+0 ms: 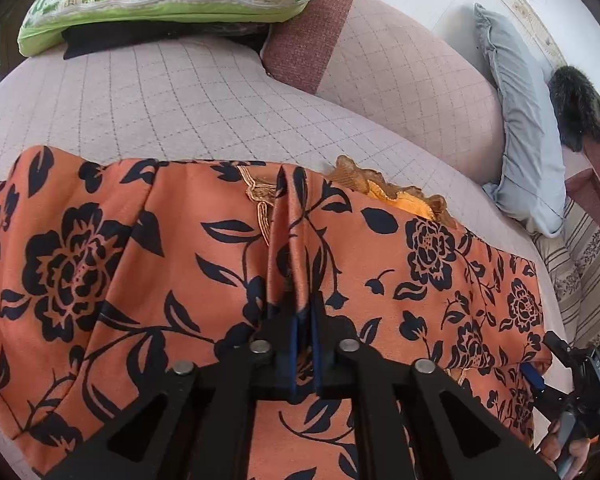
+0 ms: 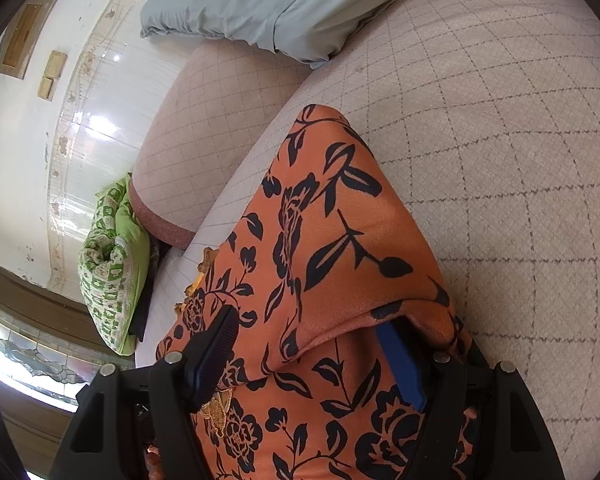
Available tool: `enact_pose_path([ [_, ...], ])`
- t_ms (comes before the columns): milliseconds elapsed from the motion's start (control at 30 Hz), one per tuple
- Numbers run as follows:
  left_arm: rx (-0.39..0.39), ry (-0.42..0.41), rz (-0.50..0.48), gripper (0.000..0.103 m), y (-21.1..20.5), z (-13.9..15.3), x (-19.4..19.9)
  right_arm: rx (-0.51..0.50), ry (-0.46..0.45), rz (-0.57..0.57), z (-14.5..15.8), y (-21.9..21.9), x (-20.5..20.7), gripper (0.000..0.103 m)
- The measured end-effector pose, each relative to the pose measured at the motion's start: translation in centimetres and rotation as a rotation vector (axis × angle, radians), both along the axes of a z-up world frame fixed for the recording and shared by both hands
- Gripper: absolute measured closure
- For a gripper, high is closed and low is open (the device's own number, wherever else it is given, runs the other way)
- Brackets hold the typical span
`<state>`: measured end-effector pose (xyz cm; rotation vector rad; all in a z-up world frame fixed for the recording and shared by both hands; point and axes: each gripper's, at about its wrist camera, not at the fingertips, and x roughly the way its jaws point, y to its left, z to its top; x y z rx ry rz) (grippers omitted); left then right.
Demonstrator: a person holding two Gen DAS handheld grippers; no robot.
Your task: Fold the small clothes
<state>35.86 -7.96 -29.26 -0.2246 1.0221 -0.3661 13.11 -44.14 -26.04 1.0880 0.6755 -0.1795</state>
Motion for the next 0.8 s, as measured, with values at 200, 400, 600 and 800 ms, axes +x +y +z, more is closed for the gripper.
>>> enact_pose_path([
  [200, -0.054, -0.053, 0.019, 0.100, 1.1, 2.6, -0.7, 0.008, -0.013, 0.001, 0.6, 0.0, -0.3, 0.029],
  [400, -0.044, -0.107, 0.039, 0.100, 3.1, 6.0, -2.1, 0.088, -0.024, 0.086, 0.8, 1.1, 0.2, 0.029],
  [600, 0.070, 0.004, 0.117, 0.100, 5.8, 4.3, -1.7, 0.093, -0.053, 0.165, 1.8, 3.2, 0.1, 0.029],
  [800, 0.134, 0.074, 0.151, 0.097, 6.8, 2.9, -1.3, 0.108, -0.149, 0.239, 3.4, 4.0, 0.6, 0.029],
])
